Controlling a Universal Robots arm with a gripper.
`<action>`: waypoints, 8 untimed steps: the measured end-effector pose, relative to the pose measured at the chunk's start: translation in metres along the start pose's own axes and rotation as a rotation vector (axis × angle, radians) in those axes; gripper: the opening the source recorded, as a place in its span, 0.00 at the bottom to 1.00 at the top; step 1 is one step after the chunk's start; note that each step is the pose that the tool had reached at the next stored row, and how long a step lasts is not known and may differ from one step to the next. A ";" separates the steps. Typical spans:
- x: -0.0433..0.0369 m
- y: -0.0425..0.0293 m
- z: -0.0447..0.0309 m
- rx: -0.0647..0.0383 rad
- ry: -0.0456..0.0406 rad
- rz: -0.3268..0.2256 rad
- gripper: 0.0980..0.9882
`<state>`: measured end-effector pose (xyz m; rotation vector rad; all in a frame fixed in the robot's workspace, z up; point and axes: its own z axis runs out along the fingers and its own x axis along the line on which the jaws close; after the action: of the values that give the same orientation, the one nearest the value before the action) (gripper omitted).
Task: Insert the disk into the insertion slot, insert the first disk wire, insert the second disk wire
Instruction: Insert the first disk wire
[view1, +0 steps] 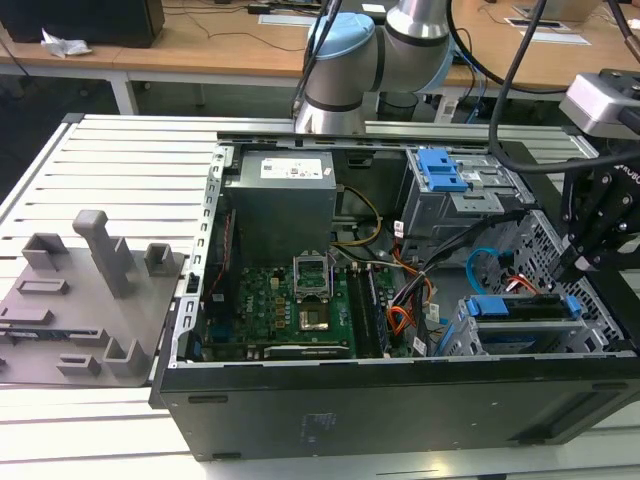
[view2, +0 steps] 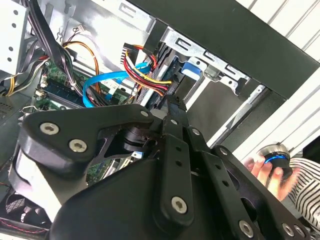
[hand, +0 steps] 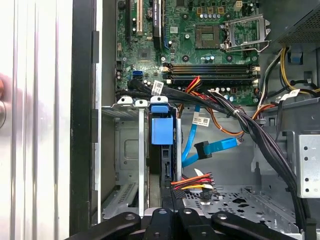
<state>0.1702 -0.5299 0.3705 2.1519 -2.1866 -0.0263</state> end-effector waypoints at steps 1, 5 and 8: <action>0.0000 0.0001 0.0000 0.000 0.0000 0.000 0.01; 0.0000 0.0052 0.0021 0.000 0.0002 0.000 0.01; 0.0002 0.0160 0.0034 0.000 0.0000 0.000 0.01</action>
<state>0.1539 -0.5299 0.3682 2.1518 -2.1867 -0.0263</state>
